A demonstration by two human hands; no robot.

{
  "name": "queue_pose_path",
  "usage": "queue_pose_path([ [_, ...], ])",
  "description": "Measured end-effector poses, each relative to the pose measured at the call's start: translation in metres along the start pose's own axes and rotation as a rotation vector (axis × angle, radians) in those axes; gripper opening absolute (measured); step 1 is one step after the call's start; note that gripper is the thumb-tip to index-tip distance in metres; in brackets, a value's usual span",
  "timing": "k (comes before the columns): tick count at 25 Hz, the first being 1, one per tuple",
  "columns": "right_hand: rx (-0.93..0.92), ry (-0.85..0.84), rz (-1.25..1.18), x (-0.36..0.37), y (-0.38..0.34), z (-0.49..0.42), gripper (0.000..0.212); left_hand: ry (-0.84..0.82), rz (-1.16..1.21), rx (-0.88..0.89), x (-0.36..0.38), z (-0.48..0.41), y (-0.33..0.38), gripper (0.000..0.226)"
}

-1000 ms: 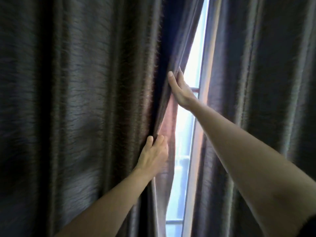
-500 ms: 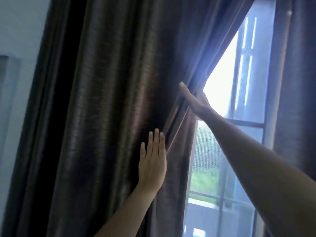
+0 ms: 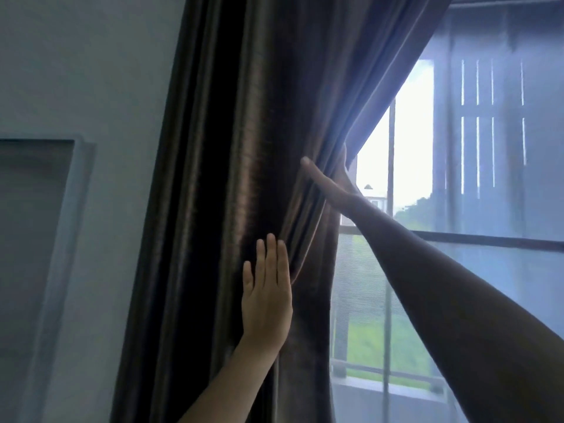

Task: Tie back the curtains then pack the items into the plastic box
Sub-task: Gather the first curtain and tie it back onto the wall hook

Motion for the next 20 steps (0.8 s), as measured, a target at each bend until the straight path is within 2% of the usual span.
queue_pose_path([
  [3,-0.001,-0.006,0.015,0.052,-0.011,-0.013,0.093,-0.012,0.040,-0.017,0.007,-0.004,-0.052,0.095],
  [6,0.003,0.006,0.008,0.100,-0.019,-0.022,0.092,-0.073,0.068,-0.084,0.015,-0.010,-0.104,0.106],
  [10,0.012,-0.003,0.016,0.149,-0.025,-0.036,0.093,-0.373,0.251,-0.421,0.016,-0.023,-0.167,0.133],
  [12,0.013,-0.013,0.035,0.170,-0.027,-0.042,0.093,-0.513,0.413,-0.570,0.020,-0.024,-0.191,0.135],
  [14,0.026,-0.038,0.066,0.187,-0.029,-0.046,0.093,-0.565,0.603,-0.663,0.025,-0.023,-0.208,0.123],
  [15,0.032,-0.044,0.079,0.196,-0.029,-0.049,0.093,-0.557,0.628,-0.672,0.027,-0.022,-0.214,0.109],
  [18,0.016,-0.082,0.088,0.227,-0.035,-0.062,0.097,-0.480,0.527,-0.605,0.028,-0.022,-0.233,0.047],
  [20,0.053,-0.140,0.085,0.249,-0.036,-0.073,0.106,-0.441,0.469,-0.563,0.023,-0.021,-0.238,0.028],
])
Point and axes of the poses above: each hand's wrist, its own z-axis away from the middle knuckle, its own x-axis out of the palm, y = z × x, the point moved 1 cm from there along -z, towards the middle knuckle, and after that the axes turned 8 degrees about -z, right-handed, at the moved point
